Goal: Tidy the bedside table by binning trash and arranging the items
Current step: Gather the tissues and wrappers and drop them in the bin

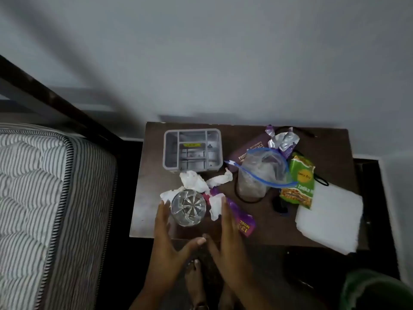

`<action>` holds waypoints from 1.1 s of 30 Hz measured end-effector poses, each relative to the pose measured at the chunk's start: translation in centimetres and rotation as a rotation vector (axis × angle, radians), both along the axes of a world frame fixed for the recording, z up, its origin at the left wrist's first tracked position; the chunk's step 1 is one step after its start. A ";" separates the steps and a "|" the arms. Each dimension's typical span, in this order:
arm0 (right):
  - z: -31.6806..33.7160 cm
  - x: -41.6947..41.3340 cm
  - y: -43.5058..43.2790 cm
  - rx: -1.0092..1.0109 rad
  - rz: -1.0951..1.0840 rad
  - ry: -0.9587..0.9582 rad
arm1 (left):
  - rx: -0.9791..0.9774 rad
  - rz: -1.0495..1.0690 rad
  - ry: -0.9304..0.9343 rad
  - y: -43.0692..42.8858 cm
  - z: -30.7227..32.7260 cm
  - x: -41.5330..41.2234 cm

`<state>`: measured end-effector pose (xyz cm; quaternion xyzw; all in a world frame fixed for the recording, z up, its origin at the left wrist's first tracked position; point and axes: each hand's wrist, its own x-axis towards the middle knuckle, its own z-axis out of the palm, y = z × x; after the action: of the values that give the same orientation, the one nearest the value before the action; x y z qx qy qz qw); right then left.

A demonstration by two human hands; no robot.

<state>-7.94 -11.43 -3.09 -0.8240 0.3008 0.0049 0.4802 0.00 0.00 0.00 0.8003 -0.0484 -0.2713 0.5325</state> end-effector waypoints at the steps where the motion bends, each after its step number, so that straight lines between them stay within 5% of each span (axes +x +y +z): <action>1: -0.2 0.6 0.4 0.098 -0.012 -0.023 | -0.054 0.023 0.014 -0.6 0.1 0.2; 5: -1.4 2.1 1.7 0.255 -0.088 -0.111 | -0.099 0.030 -0.008 -1.8 -1.4 0.5; 11: -0.9 1.7 2.8 0.239 -0.153 -0.109 | -0.100 0.140 -0.018 -0.9 -2.0 0.3; 20: -2.0 4.0 6.2 0.256 0.085 -0.072 | -0.050 0.288 -0.087 3.6 -2.4 1.5; 26: -2.5 6.6 4.5 -0.103 0.140 -0.115 | -0.067 0.207 -0.065 4.4 -2.6 3.3; 30: -3.6 9.2 2.2 -0.427 0.338 -0.059 | -0.073 0.476 0.055 4.1 -3.4 0.2; 33: -4.0 10.7 1.9 -0.471 0.397 -0.038 | 0.017 0.580 0.063 2.0 -2.7 -3.4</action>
<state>2.75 -9.56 -7.09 -0.9552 0.1178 0.0130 0.2712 -3.35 2.00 -2.74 0.7763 0.2011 -0.1330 0.5824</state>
